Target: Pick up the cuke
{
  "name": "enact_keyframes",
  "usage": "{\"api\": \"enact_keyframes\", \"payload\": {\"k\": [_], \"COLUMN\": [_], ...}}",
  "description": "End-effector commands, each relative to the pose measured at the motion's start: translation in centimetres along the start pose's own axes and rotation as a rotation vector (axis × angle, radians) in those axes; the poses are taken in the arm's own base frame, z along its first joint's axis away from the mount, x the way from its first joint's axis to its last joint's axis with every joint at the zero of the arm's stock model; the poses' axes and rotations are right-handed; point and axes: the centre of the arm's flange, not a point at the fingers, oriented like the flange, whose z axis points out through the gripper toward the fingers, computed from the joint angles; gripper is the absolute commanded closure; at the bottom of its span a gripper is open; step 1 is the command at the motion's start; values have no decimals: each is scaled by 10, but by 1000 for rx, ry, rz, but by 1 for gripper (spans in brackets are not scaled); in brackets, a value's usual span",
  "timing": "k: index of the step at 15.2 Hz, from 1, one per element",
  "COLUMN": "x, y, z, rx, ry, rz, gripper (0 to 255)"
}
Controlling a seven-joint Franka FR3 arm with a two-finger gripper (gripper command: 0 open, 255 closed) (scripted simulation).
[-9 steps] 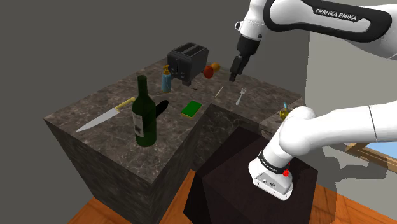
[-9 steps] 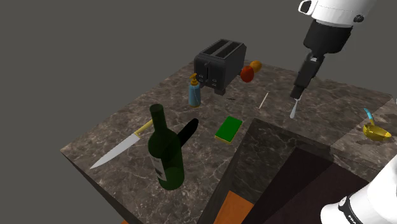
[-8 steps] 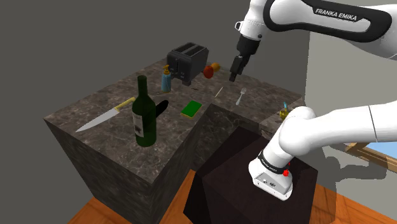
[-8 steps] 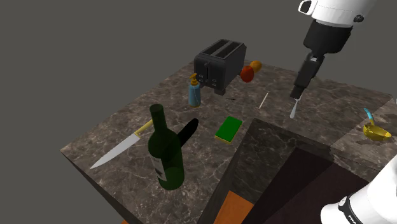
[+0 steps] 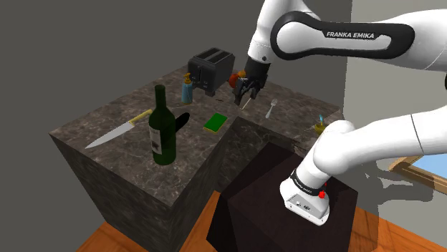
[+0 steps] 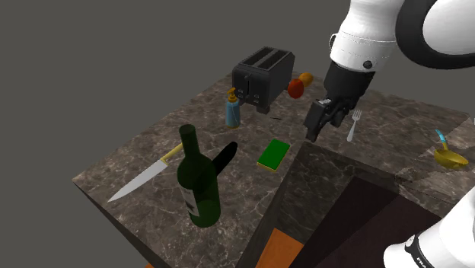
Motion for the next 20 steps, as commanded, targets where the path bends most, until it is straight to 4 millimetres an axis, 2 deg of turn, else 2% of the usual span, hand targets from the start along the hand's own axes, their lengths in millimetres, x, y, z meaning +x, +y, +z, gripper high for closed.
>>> {"api": "enact_keyframes", "payload": {"k": [1, 6, 11, 20], "x": [5, 32, 67, 148], "y": [-19, -62, -99, -145], "z": [17, 57, 97, 166], "rx": [3, 8, 12, 21], "ry": [8, 23, 38, 66], "rz": [89, 294, 499, 869], "gripper": [0, 0, 0, 0]}}
